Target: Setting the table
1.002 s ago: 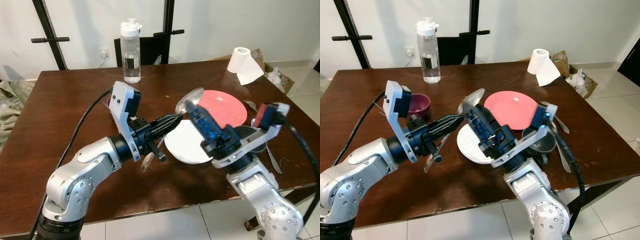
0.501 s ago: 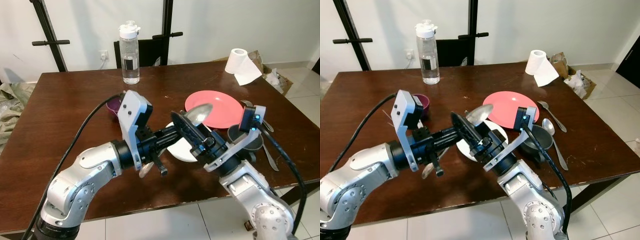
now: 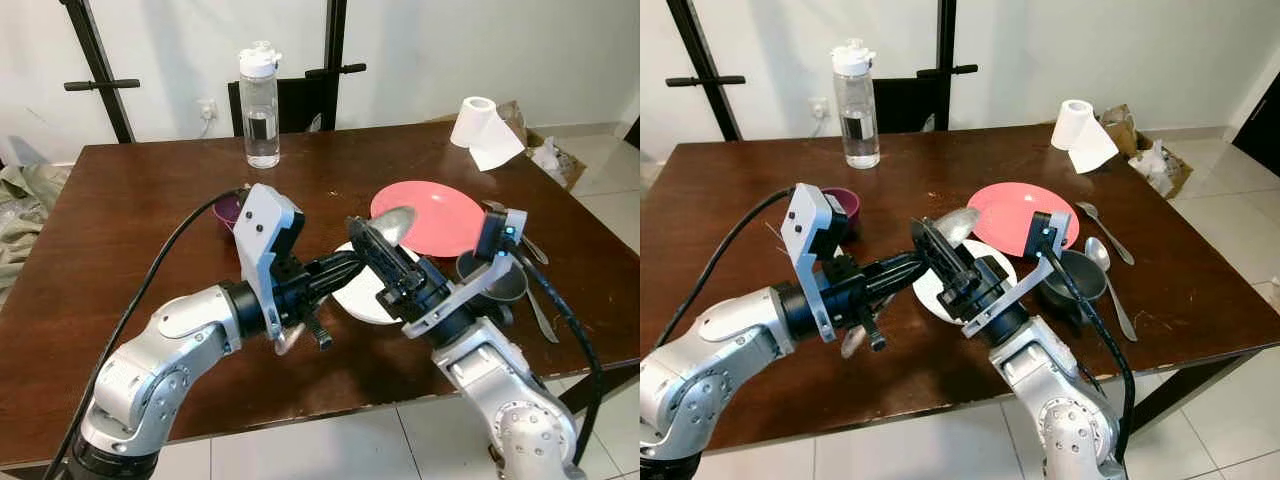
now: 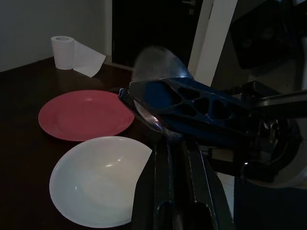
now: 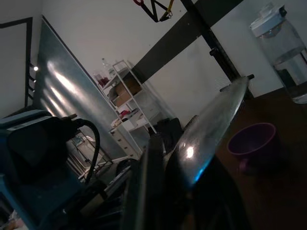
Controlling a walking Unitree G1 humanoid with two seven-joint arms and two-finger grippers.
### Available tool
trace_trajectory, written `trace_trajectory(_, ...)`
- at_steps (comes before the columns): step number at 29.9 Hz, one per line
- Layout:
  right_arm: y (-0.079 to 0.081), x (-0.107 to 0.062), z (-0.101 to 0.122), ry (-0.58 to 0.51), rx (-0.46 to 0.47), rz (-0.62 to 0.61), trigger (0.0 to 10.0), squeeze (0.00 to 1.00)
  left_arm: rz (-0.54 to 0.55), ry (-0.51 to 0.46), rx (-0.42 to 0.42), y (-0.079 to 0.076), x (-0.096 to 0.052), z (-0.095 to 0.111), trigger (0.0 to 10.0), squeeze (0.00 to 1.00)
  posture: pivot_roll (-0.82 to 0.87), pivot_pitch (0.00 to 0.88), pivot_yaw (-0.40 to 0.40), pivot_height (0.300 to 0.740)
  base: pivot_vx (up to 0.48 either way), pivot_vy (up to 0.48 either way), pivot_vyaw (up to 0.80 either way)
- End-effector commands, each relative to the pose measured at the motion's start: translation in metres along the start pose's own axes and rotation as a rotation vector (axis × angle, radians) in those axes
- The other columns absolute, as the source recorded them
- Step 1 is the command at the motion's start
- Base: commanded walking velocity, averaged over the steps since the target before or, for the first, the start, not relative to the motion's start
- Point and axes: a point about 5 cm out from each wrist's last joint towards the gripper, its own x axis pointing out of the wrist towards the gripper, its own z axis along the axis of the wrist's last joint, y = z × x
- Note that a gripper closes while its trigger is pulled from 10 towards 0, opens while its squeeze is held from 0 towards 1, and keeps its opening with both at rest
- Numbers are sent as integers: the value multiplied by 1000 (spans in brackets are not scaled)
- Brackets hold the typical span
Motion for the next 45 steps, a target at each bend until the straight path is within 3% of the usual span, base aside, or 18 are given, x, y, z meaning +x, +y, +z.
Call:
trace_trajectory(1,-14,-8,0,-6,-4,-90,0,0,-32,-49,21,-5,-1,7,10000,0,62,141,57,740,0,0,0)
trace_trajectory(2,-14,-8,0,-7,-4,-90,0,0,-32,-49,22,-5,-1,7,10000,0,62,141,57,740,0,0,0)
trace_trajectory(4,-14,-8,0,-9,-5,-91,0,0,-29,-53,24,-5,-1,7,10000,227,62,141,57,740,0,0,0)
trace_trajectory(5,-14,-8,0,-9,-5,-91,0,0,-29,-53,24,-5,-1,7,10000,227,62,141,57,740,0,0,0)
trace_trajectory(6,-14,-8,0,-9,-6,-91,0,0,-25,-54,27,-4,-1,7,10000,376,62,141,57,740,0,0,0)
trace_trajectory(7,-15,-8,-1,-10,-8,-95,0,0,-18,-54,29,-4,-1,7,10000,945,62,141,57,740,0,0,0)
trace_trajectory(8,-16,-8,-1,-11,-10,-100,0,0,-15,-57,24,-3,-1,7,10000,1000,62,140,57,740,0,0,0)
trace_trajectory(18,-24,-11,-2,-8,-50,-157,0,0,43,-63,-14,5,-10,11,10000,1000,68,144,60,740,0,0,0)
trace_trajectory(19,-26,-12,-2,-6,-66,-174,0,0,42,-62,-23,6,-14,12,10000,176,68,145,62,740,0,0,0)
trace_trajectory(20,-28,-13,-2,-5,-77,-186,0,0,38,-63,-35,7,-17,12,10000,0,69,146,62,740,0,0,0)
trace_trajectory(23,-31,-15,1,-20,-107,-214,39,0,74,-52,-42,11,-26,11,10000,0,76,148,63,740,0,0,0)
trace_trajectory(24,-32,-16,3,-27,-126,-226,6314,0,107,-40,-38,14,-31,9,10000,0,76,148,63,740,0,0,0)
trace_trajectory(25,-33,-17,8,-51,-153,-245,10000,0,197,-2,-7,22,-40,1,10000,0,79,150,64,740,0,0,0)
trace_trajectory(30,-29,-20,20,-100,-246,-292,10000,0,478,77,53,44,-62,-20,10000,0,82,152,65,740,0,0,0)
trace_trajectory(32,-28,-20,22,-107,-260,-298,10000,0,520,85,65,47,-64,-23,10000,0,82,152,65,740,0,0,0)
trace_trajectory(34,-28,-23,23,-116,-309,-332,10000,0,630,137,171,51,-68,-31,10000,0,80,151,65,740,0,0,0)
trace_trajectory(36,-27,-24,23,-117,-327,-345,10000,0,675,142,187,51,-68,-34,10000,0,77,151,67,740,0,0,0)
trace_trajectory(45,-29,-26,23,-127,-389,-389,10000,0,822,92,110,57,-65,-37,10000,0,73,136,64,740,0,0,0)
